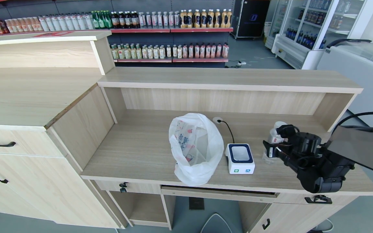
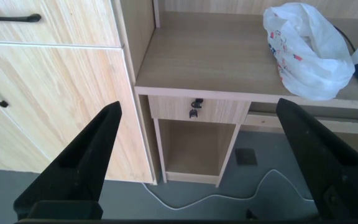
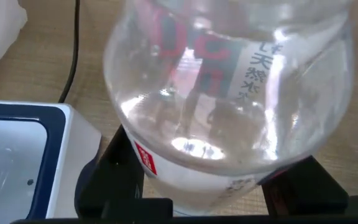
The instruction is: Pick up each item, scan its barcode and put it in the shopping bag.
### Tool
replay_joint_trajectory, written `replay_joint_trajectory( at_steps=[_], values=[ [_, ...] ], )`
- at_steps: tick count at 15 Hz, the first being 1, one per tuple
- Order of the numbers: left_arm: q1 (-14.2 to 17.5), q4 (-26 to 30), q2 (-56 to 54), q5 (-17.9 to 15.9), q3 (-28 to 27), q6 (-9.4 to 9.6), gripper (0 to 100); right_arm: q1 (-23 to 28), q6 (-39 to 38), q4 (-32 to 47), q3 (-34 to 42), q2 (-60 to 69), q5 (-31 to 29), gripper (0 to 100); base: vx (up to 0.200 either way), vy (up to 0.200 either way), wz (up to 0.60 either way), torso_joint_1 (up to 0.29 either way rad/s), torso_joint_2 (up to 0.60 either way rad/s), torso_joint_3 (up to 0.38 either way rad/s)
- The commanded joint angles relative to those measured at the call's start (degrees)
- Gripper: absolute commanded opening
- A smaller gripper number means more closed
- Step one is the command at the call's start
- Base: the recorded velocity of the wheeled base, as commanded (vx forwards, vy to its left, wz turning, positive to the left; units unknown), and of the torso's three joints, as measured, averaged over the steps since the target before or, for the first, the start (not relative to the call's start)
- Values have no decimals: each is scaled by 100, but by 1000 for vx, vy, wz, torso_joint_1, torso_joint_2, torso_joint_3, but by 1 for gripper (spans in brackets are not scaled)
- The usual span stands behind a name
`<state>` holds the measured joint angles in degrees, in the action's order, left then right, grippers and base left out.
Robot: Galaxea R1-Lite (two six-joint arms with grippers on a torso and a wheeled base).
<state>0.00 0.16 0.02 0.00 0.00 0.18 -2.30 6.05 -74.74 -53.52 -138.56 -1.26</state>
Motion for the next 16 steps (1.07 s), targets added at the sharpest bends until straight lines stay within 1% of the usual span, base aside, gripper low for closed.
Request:
replay_joint_trajectory(
  at_steps=[1, 2, 4, 5, 7, 8, 10, 12, 13, 16],
  values=[
    [0, 2, -2, 0, 0, -1, 100, 28, -385, 1032, 149, 1384, 389, 0, 0, 0, 0, 0, 0, 0],
    [0, -7, -2, 0, 0, -1, 100, 55, -745, 1638, 298, 1982, 539, 0, 0, 0, 0, 0, 0, 0],
    [0, 2, -2, 0, 0, -1, 100, 81, -1571, 2332, 614, 2993, 1110, 0, 0, 0, 0, 0, 0, 0],
    [0, 2, -2, 0, 0, -1, 100, 178, -1818, 2675, 667, 3406, 1453, 0, 0, 0, 0, 0, 0, 0],
    [0, 2, -2, 0, 0, -1, 100, 345, -2169, 3414, 702, 4179, 2437, 0, 0, 0, 0, 0, 0, 0],
    [0, 2, -2, 0, 0, -1, 100, 362, -2310, 3651, 711, 4487, 2912, 0, 0, 0, 0, 0, 0, 0],
    [0, 2, -2, 0, 0, -1, 100, 362, -2468, 3941, 720, 4996, 3782, 0, 0, 0, 0, 0, 0, 0],
    [0, 2, -2, 0, 0, -1, 100, 301, -2784, 4143, 711, 5515, 4573, 0, 0, 0, 0, 0, 0, 0],
    [0, 2, -2, 0, 0, -1, 100, 213, -2890, 4345, 702, 5787, 4898, 0, 0, 0, 0, 0, 0, 0],
    [0, 2, -2, 0, 0, -1, 100, 63, -2907, 5154, 729, 6508, 5373, 0, 0, 0, 0, 0, 0, 0]
  ],
)
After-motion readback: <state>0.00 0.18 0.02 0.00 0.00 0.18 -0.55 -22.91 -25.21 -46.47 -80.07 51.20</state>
